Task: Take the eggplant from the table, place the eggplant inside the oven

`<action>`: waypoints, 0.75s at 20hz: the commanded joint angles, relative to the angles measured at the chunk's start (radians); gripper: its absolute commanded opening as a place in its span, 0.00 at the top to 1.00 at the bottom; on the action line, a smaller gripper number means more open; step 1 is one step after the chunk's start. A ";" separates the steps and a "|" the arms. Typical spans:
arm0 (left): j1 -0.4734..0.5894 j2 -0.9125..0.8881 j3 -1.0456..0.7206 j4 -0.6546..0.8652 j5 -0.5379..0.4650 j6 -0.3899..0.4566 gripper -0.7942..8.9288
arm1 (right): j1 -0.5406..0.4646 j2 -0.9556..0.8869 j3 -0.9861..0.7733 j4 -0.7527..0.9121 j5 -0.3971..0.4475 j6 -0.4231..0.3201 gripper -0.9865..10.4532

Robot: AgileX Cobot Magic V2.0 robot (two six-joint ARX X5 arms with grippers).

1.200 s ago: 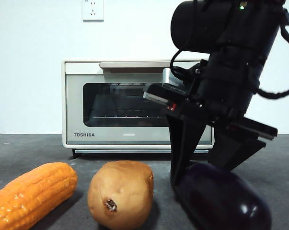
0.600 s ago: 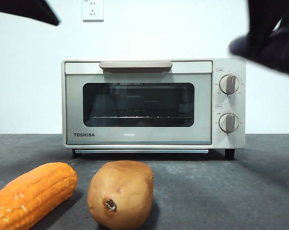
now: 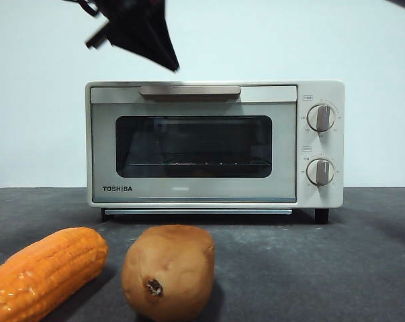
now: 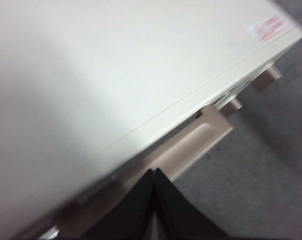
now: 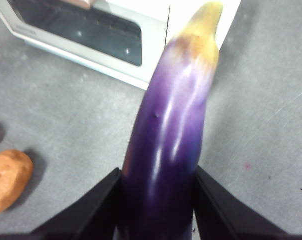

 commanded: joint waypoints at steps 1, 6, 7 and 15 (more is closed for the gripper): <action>-0.026 0.052 0.045 0.006 -0.050 0.071 0.91 | 0.010 -0.017 0.013 0.007 0.005 -0.008 0.84; -0.043 0.088 0.046 -0.042 -0.094 0.112 0.91 | 0.010 -0.037 0.013 0.010 0.005 -0.007 0.84; -0.048 0.088 0.046 -0.069 -0.093 0.113 0.91 | 0.010 -0.037 0.013 0.011 0.005 -0.007 0.84; -0.148 0.071 0.049 -0.377 -0.074 0.113 0.91 | 0.010 -0.007 0.013 0.080 -0.068 -0.016 0.84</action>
